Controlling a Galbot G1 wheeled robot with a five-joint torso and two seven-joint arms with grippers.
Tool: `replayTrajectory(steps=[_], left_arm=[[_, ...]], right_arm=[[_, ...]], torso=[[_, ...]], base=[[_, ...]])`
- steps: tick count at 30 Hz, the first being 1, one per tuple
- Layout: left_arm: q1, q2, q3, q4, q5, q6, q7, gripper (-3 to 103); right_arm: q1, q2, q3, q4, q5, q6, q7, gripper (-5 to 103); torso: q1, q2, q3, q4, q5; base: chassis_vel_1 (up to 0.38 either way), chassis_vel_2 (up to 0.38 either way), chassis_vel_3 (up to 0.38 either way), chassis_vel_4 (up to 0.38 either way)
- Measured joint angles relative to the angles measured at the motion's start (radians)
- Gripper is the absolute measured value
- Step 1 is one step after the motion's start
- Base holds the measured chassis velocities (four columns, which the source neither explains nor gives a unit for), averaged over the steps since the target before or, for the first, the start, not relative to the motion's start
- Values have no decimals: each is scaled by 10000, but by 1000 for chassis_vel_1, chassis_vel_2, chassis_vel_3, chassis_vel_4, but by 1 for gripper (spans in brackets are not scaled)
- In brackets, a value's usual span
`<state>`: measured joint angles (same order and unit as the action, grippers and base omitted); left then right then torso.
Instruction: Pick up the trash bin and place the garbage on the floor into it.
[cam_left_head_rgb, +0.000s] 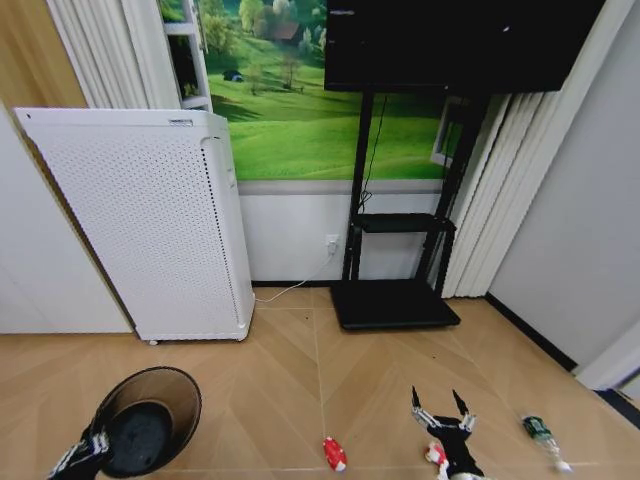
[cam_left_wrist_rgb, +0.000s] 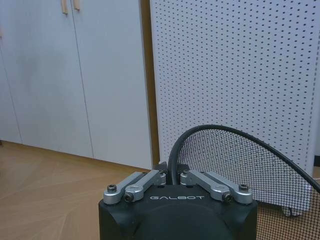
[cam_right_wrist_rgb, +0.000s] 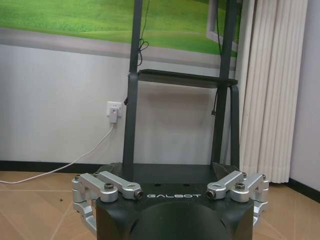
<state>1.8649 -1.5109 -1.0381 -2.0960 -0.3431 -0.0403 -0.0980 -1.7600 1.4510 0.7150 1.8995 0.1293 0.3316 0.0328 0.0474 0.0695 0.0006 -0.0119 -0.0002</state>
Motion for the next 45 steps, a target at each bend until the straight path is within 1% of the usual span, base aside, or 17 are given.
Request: replayTrajectory(steps=[6, 9, 10, 11, 13, 14, 15, 17, 19, 22, 27, 30, 31, 32, 34, 37, 45], left_arm=[[-41, -26, 71, 68, 43, -219, -108, 7], [-45, -28, 99, 32, 18, -348, -55, 7], [-66, -27, 109, 19, -28, -475, 43, 7], [-98, -12, 144, -7, -125, -753, 344, 7], [-119, -1, 170, -24, -163, -903, 482, 7], [-193, 21, 212, -54, -237, -1171, 777, 7], [-193, 21, 212, -54, -237, -1171, 777, 7], [-448, 79, 332, 17, -379, -1693, 1167, 7], [-599, 107, 373, 40, -415, -1789, 1282, 7], [-841, 159, 463, 99, -523, -1820, 1463, 7], [-996, 222, 543, 124, -761, -1875, 1680, 7], [-1561, 434, 842, 150, -1582, -1842, 2256, 7], [-2068, 634, 1023, 222, -1813, -1688, 2444, 7], [-2068, 634, 1023, 222, -1813, -1688, 2444, 7], [-3086, 1272, 1365, 622, -1447, -1395, 2462, 7], [-3251, 1556, 1487, 809, -1219, -1366, 2686, 7], [-3171, 1738, 1772, 906, -1193, -1546, 3404, 7]], right_arm=[[52, -19, -31, -38, -32, -29, 11, 100], [87, -42, -27, -105, -46, -32, 21, 100], [109, -56, -18, -127, -41, -23, 67, 100], [147, -73, -1, -166, -37, -20, 125, 100], [160, -88, 19, -190, -44, -48, 143, 100], [181, -129, 33, -241, -60, -179, 140, 100], [181, -129, 33, -241, -60, -179, 140, 100], [209, -225, -4, -425, -77, -416, -32, 100], [251, -291, -48, -625, -144, -546, -193, 100], [357, -396, -93, -1061, -368, -673, -520, 100], [402, -436, -131, -1304, -468, -706, -602, 100], [521, -540, -214, -1868, -727, -756, -755, 100], [574, -623, -236, -2190, -875, -840, -901, 100], [574, -623, -236, -2190, -875, -840, -901, 100], [695, -741, -306, -2904, -1162, -1072, -1027, 100], [850, -746, -327, -3391, -1355, -1216, -1077, 100], [1405, -781, -554, -4190, -1909, -1342, -1237, 100]], torso=[[0, 0, 0, -1, -2], [0, 0, 0, 0, 8], [0, 0, 0, 1, 0], [0, 0, 1, 2, 4], [0, 0, 0, 0, 2], [0, 0, -1, 0, 2], [0, 0, -1, 0, 2], [0, 0, 0, -4, -4], [0, 0, 0, -3, 5], [0, 0, 1, 5, -3], [0, 0, 0, 5, 4], [0, 0, 1, 0, 4], [0, 0, 1, -3, 5], [0, 0, 1, -3, 5], [0, 0, 1, -3, 2], [0, 0, 1, 1, 1], [0, 0, 1, -1, 2]], base=[[233, 237, -223, -253], [266, 266, -273, -261], [320, 283, -274, -271], [305, 298, -288, -307], [305, 298, -294, -308], [296, 263, -299, -256], [296, 263, -299, -256], [192, 129, -208, -225], [162, 49, -117, -153], [32, 37, -50, -13], [-49, -23, 40, 73], [-47, -28, 27, 21], [0, 0, 0, 0], [0, 0, 0, 0], [0, 0, 0, 0], [0, 0, 0, 0], [0, 0, 0, 0]])
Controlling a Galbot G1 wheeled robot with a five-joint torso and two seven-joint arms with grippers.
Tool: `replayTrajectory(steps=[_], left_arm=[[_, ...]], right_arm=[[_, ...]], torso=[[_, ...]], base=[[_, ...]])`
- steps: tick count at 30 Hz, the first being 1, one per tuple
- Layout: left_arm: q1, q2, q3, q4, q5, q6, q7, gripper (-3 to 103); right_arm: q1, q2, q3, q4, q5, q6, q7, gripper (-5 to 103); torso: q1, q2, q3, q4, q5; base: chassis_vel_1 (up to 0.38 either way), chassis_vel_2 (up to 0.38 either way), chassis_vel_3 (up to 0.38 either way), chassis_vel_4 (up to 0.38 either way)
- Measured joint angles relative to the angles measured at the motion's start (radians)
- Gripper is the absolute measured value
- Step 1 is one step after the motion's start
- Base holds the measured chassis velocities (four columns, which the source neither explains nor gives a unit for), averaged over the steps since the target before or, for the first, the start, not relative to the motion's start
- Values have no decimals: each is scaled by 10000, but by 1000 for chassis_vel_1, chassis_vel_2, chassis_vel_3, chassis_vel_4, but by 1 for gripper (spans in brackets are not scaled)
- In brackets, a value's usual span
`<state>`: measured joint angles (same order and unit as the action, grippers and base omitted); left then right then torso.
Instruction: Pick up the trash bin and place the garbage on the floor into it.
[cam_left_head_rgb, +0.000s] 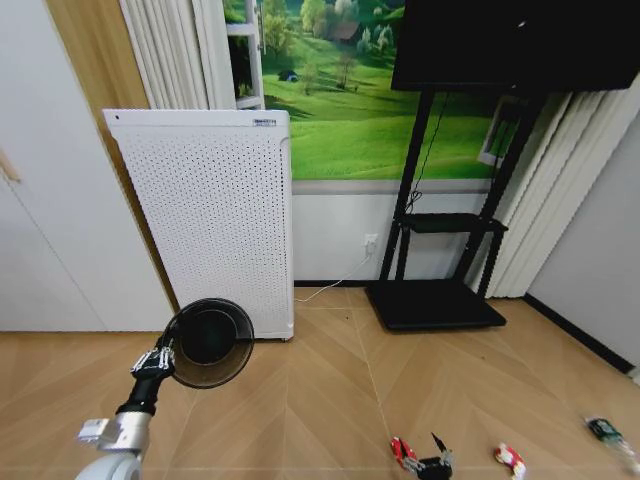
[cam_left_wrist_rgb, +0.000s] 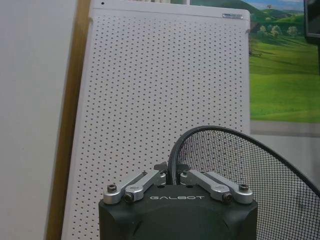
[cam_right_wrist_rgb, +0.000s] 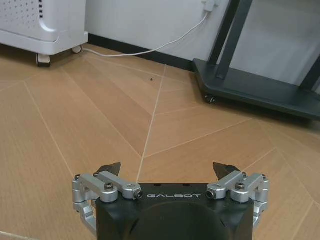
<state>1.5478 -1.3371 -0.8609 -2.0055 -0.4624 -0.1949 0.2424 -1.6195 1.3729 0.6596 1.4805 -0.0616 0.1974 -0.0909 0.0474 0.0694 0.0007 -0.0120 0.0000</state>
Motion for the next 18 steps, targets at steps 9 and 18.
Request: replayTrajectory(steps=[9, 18], left_arm=[[124, -31, 513, -148, 319, -193, 409, 7], [250, -47, 803, -339, 568, -229, 412, 7]], right_arm=[[646, -33, -236, -935, -393, -221, -75, 100], [598, -43, -210, -1440, -359, -254, -538, 100]], torso=[[0, 0, -1, 1, 2], [0, 0, -2, 0, 0]], base=[[0, 0, 0, 0], [0, 0, 0, 0]])
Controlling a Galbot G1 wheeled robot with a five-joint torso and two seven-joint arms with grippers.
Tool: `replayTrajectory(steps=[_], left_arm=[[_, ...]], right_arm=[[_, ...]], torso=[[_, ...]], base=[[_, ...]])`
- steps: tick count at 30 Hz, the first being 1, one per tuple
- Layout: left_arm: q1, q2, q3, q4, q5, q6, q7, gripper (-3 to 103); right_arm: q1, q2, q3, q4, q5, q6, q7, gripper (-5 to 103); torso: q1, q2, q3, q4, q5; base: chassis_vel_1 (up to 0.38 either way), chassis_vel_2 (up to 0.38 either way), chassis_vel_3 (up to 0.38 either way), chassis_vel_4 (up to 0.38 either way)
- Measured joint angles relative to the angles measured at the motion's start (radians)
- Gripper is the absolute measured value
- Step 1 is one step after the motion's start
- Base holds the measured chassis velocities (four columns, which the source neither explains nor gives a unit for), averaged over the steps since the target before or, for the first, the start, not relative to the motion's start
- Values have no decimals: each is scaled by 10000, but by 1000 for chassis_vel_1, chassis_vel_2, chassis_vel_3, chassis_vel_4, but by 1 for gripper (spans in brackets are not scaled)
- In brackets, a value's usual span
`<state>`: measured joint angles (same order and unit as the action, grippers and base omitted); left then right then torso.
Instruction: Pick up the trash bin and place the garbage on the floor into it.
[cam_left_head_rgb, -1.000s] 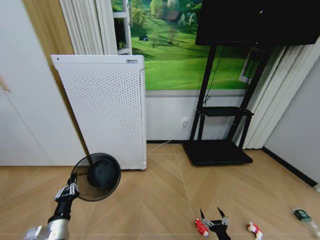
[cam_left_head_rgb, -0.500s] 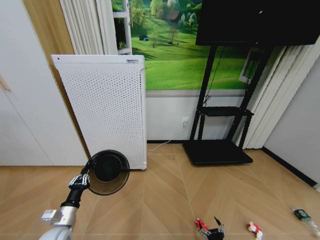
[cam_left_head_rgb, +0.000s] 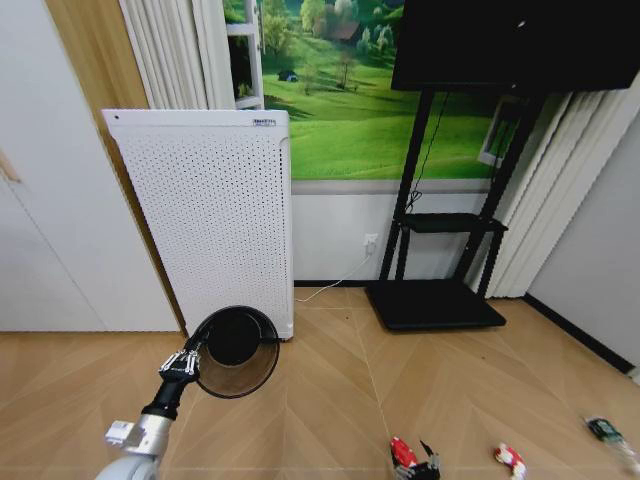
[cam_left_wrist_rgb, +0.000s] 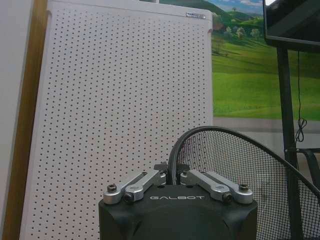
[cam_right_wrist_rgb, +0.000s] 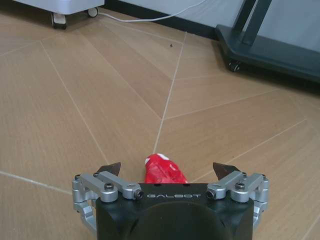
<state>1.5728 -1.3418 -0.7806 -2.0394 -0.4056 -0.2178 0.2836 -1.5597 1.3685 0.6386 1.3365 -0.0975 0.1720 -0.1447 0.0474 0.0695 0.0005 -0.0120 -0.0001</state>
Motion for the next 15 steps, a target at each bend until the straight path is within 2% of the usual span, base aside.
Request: replayTrajectory(steps=[15], left_arm=[[484, 99, 17, -471, 186, -52, 7, 7]], right_arm=[[1106, 33, -139, -1569, -458, -112, -31, 100]], torso=[[0, 0, 0, 2, 1]], base=[[0, 0, 0, 0]])
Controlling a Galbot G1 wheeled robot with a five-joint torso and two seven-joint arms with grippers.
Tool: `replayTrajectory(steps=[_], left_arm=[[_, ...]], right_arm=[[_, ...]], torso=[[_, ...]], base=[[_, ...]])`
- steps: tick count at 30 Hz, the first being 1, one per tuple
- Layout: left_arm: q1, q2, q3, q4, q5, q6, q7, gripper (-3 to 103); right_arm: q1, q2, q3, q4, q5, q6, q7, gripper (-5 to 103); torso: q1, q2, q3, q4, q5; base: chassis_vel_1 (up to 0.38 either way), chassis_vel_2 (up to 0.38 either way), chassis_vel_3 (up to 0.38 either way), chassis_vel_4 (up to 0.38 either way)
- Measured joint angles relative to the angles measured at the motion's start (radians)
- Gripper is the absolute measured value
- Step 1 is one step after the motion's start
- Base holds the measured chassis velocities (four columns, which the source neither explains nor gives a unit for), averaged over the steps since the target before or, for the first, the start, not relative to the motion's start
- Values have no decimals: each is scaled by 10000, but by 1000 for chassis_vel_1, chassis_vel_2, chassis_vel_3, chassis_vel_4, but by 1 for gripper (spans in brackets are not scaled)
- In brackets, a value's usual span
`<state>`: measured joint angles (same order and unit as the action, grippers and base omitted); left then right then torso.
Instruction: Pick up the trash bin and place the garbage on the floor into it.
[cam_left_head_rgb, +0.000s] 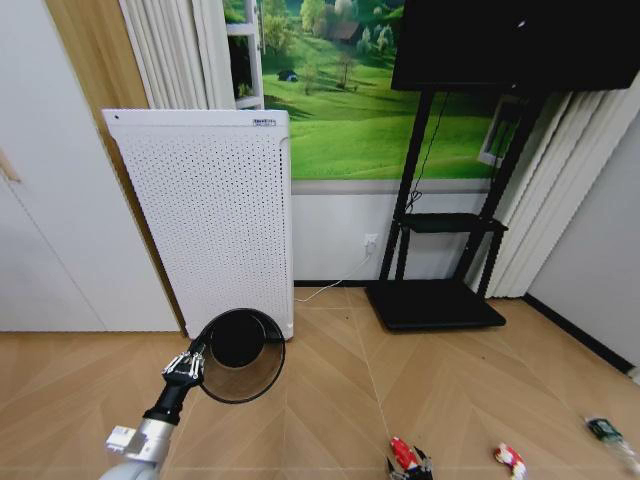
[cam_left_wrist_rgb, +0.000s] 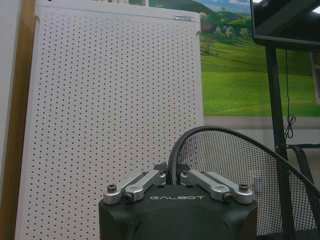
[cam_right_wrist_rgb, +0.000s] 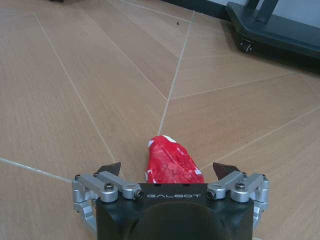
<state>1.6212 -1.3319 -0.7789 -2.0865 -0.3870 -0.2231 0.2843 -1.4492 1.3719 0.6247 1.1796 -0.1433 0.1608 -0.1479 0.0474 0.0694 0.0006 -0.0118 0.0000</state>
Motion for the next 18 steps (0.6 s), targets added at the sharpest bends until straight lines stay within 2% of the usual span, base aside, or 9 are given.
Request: replayTrajectory(steps=[10, 12, 13, 15, 18], left_arm=[[104, -276, 29, 18, 220, -160, 21, 7], [103, -315, 43, 18, 238, -187, 25, 7], [103, -315, 43, 18, 238, -187, 25, 7], [97, -325, 51, 38, 246, -200, 26, 7], [84, -324, 57, 71, 257, -215, 27, 7]], right_arm=[[47, -93, 49, -138, 89, -318, -24, 99], [23, -99, 56, -139, 94, -352, -95, 91], [23, -99, 56, -139, 94, -352, -95, 91], [-23, -99, 71, -53, 104, -362, -141, 80], [-53, -99, 83, 15, 122, -356, -175, 75]], torso=[[0, 0, 0, -1, -1], [0, 0, 0, -1, 1], [0, 0, 0, -1, 1], [0, 0, 0, -1, 0], [0, 0, 0, -1, 0]], base=[[0, 0, 0, 0], [0, 0, 0, 0], [0, 0, 0, 0], [0, 0, 0, 0], [0, 0, 0, 0]])
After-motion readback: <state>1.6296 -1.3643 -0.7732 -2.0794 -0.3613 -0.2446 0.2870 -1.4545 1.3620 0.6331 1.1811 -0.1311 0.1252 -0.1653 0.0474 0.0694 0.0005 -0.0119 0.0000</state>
